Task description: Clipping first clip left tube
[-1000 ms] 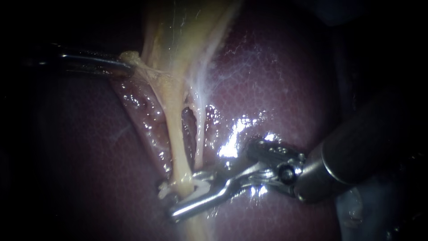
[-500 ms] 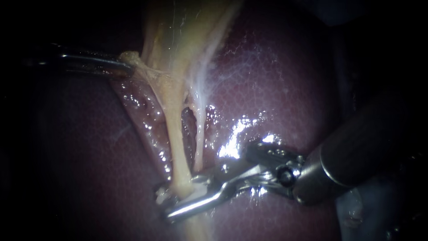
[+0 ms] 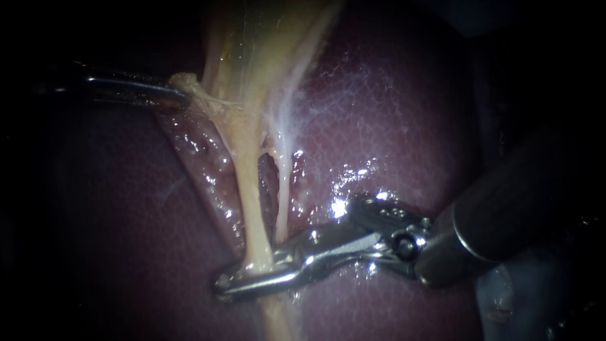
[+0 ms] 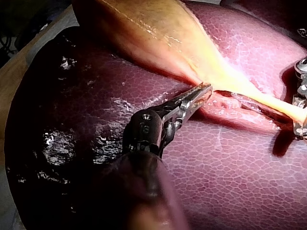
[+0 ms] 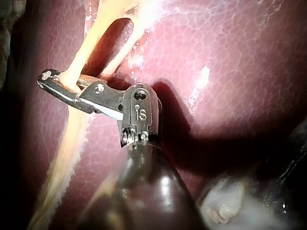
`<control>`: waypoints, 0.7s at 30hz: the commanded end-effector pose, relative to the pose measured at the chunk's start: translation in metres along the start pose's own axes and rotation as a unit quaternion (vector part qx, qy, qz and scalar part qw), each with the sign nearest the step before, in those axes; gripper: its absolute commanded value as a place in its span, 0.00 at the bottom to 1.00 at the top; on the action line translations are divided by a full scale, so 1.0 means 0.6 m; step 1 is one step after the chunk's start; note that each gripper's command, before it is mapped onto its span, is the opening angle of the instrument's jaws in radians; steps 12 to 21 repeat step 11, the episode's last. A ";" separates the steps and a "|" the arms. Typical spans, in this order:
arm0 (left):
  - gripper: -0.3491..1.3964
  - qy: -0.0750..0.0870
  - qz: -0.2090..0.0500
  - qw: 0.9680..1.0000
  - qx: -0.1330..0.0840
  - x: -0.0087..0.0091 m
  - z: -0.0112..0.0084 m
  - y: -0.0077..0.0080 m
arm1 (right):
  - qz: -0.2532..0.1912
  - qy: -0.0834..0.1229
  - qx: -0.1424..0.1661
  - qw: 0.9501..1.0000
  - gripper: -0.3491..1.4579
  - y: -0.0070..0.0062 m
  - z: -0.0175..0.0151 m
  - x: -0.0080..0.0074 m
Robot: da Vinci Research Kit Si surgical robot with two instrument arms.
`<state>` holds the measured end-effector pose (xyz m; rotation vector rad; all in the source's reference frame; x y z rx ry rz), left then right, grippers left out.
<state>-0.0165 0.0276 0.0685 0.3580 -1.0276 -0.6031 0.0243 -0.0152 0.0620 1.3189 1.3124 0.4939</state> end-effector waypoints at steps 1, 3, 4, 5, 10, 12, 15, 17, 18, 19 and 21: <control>0.00 0.000 0.000 1.000 0.000 0.0000 0.0000 0.0000 | 0.000 0.000 0.000 1.000 0.00 0.0000 -0.0001 0.0001; 0.00 0.001 0.000 1.000 0.000 0.0000 0.0000 0.0000 | 0.000 0.000 0.000 1.000 0.00 0.0000 -0.0001 0.0001; 0.00 0.001 0.000 1.000 0.000 0.0000 0.0000 0.0000 | 0.000 0.000 0.001 1.000 0.00 0.0001 -0.0001 0.0001; 0.00 0.001 0.000 1.000 0.000 0.0000 0.0000 0.0000 | 0.000 -0.001 0.001 1.000 0.00 0.0001 -0.0001 0.0000; 0.00 0.001 0.000 1.000 0.000 0.0000 0.0000 0.0000 | 0.000 -0.001 0.001 1.000 0.00 0.0003 -0.0003 0.0000; 0.00 0.001 0.000 1.000 0.000 0.0000 0.0000 0.0000 | 0.000 -0.001 0.001 1.000 0.00 0.0003 -0.0003 0.0000; 0.00 0.001 0.000 1.000 0.000 0.0000 0.0000 0.0000 | 0.000 -0.001 0.001 1.000 0.00 0.0003 -0.0003 0.0000; 0.00 0.001 0.000 1.000 0.000 0.0000 0.0000 0.0000 | 0.000 -0.001 0.001 1.000 0.00 0.0003 -0.0003 0.0000; 0.00 0.001 0.000 1.000 0.000 0.0000 0.0000 0.0000 | 0.000 -0.001 0.001 1.000 0.00 0.0003 -0.0003 0.0000; 0.00 0.001 0.000 1.000 0.000 0.0000 0.0000 0.0000 | 0.000 -0.001 0.001 1.000 0.00 0.0003 -0.0003 0.0000; 0.00 0.001 0.000 1.000 0.000 0.0000 0.0000 0.0000 | 0.000 -0.001 0.001 1.000 0.00 0.0003 -0.0003 0.0000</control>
